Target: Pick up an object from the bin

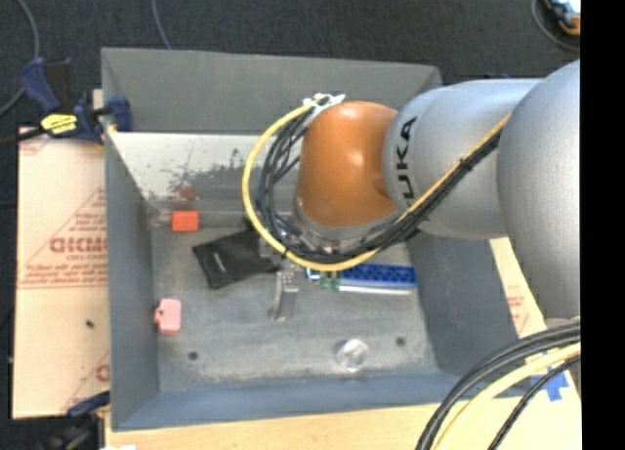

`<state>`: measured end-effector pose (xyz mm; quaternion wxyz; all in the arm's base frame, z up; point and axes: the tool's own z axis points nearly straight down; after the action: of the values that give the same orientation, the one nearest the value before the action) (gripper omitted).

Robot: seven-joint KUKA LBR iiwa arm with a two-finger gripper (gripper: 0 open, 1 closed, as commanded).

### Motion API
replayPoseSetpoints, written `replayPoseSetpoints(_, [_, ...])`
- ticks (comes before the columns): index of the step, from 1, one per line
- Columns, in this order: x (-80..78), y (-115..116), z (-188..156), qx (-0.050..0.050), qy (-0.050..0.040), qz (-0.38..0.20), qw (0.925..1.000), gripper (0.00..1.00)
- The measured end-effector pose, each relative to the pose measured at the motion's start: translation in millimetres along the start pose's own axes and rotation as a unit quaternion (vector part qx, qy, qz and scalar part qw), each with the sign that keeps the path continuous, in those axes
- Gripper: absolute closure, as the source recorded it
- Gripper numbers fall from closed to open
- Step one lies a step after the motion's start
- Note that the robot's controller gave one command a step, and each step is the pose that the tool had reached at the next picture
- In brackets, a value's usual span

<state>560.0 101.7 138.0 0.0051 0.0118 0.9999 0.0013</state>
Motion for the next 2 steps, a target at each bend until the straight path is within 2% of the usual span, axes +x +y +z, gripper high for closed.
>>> replayPoseSetpoints(1, [-48.1,32.8,38.3,0.001,0.0049,-0.085,0.9964,0.00])
replayPoseSetpoints(2, [-45.3,3.9,67.7,-0.001,-0.0019,-0.074,0.9973,0.00])
